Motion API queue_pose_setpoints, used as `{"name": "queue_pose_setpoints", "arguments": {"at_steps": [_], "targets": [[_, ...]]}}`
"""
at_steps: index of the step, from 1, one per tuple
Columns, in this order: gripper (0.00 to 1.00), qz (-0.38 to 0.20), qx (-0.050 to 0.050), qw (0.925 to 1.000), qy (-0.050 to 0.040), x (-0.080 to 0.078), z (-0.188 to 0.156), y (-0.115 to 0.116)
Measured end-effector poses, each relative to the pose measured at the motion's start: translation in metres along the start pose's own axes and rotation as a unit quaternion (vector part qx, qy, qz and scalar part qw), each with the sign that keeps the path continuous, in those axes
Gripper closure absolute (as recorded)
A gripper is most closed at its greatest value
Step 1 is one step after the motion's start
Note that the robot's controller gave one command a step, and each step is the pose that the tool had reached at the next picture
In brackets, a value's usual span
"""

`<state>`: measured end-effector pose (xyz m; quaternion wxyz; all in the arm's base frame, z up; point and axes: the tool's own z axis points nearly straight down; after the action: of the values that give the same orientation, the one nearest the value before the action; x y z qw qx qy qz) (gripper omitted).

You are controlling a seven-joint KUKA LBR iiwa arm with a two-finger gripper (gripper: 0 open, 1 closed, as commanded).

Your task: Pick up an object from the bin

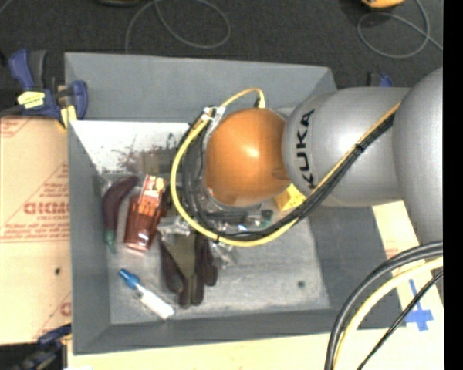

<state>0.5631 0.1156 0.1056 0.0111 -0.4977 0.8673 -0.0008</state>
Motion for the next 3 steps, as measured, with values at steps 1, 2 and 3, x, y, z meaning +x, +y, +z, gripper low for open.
{"name": "queue_pose_setpoints", "arguments": {"at_steps": [1,2,3], "targets": [[1.0,-0.148,0.0,0.989,-0.0005,0.005,0.014,-0.003],[1.0,-0.147,-0.001,0.9891,-0.0005,0.005,0.014,-0.004],[1.0,-0.145,0.0,0.9894,-0.0019,0.002,0.026,-0.004]]}}
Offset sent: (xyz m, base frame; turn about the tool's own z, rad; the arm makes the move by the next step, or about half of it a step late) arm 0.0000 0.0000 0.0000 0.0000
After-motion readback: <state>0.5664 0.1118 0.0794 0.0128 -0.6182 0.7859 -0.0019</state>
